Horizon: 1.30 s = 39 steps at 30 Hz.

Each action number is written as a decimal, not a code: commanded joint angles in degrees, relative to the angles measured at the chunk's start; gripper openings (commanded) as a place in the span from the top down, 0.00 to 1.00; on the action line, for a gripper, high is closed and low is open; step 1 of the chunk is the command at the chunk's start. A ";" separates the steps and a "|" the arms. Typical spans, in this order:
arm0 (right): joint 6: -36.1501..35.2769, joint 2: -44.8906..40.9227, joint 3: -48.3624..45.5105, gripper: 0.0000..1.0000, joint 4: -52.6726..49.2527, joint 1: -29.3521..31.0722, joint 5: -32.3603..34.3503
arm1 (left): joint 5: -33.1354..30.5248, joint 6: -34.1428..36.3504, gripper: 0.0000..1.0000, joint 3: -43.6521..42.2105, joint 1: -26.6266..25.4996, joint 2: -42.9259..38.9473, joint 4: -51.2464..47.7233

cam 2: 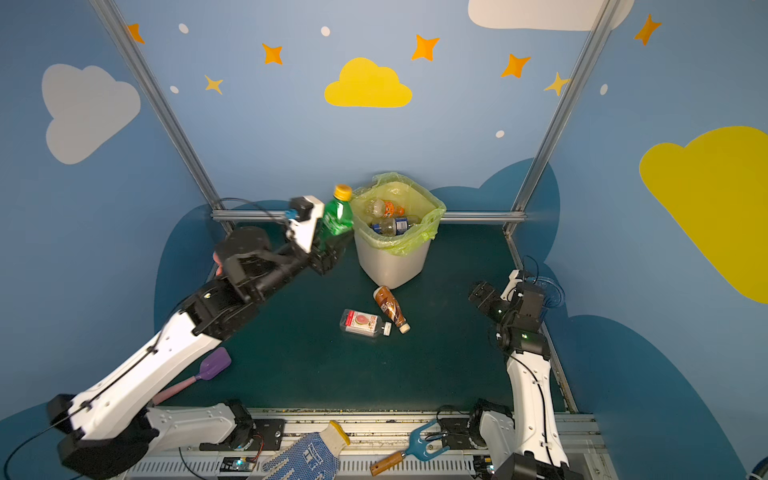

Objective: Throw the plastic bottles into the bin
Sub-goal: 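Lift the green soda bottle over the bin and open the left gripper, then withdraw the left gripper while the right gripper grasps the brown Nescafe bottle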

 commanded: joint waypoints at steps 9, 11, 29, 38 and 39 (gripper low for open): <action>0.52 -1.22 -0.29 0.02 -0.14 -0.12 -4.98 | 17.24 -14.42 0.44 47.64 7.52 43.86 -22.14; -0.43 -2.03 0.04 0.02 -1.24 -0.15 -4.16 | 20.57 -14.79 0.35 66.76 7.84 53.58 -35.01; -0.05 -2.73 -0.55 0.02 -1.09 0.05 -5.64 | 5.86 -10.00 0.00 24.92 5.46 23.41 2.73; 0.68 -0.38 -0.51 0.02 -0.06 3.13 -5.67 | -0.35 -14.43 0.00 5.81 7.23 14.29 4.35; 1.03 0.11 -1.68 0.03 0.66 4.44 -5.20 | -2.52 -16.40 0.00 2.59 7.47 13.04 4.80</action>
